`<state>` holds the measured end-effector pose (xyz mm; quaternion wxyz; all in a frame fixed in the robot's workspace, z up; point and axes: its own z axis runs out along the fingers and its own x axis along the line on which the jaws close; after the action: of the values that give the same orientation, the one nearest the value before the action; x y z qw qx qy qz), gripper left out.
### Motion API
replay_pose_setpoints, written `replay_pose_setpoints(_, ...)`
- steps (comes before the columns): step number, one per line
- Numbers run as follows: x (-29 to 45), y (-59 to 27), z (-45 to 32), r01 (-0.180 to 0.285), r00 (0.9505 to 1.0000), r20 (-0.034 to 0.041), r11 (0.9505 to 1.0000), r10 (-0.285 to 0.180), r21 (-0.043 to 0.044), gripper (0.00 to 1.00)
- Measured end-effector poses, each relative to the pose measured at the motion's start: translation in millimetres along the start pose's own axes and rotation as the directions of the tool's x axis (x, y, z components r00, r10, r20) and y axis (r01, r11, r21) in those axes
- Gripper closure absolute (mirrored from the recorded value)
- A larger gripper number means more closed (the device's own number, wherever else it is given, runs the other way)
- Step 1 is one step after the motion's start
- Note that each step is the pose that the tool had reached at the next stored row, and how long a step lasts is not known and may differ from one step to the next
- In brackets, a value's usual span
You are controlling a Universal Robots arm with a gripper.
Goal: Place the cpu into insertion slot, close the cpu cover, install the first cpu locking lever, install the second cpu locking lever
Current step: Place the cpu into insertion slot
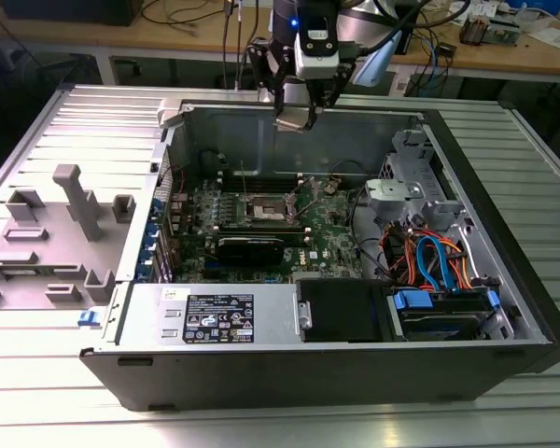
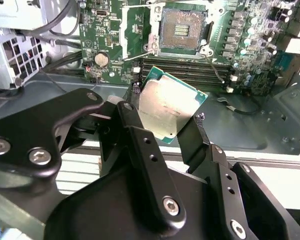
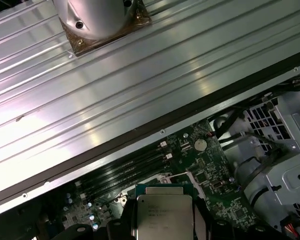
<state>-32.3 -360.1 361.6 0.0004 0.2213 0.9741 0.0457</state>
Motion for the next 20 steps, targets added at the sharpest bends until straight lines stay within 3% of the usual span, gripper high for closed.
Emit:
replay_pose_setpoints(7,0.0,0.0,0.4,-0.077,0.9970,0.0068,0.9970,0.077,-0.0019,0.45)
replay_pose_setpoints(13,0.0,0.0,0.7,-0.147,0.9890,0.0130,0.9891,0.147,-0.0041,0.45)
replay_pose_setpoints(14,0.0,0.0,0.8,-0.169,0.9855,0.0148,0.9856,0.169,-0.0047,0.45)
replay_pose_setpoints(20,0.0,0.0,0.8,-0.189,0.9819,0.0165,0.9820,0.189,-0.0054,0.45)
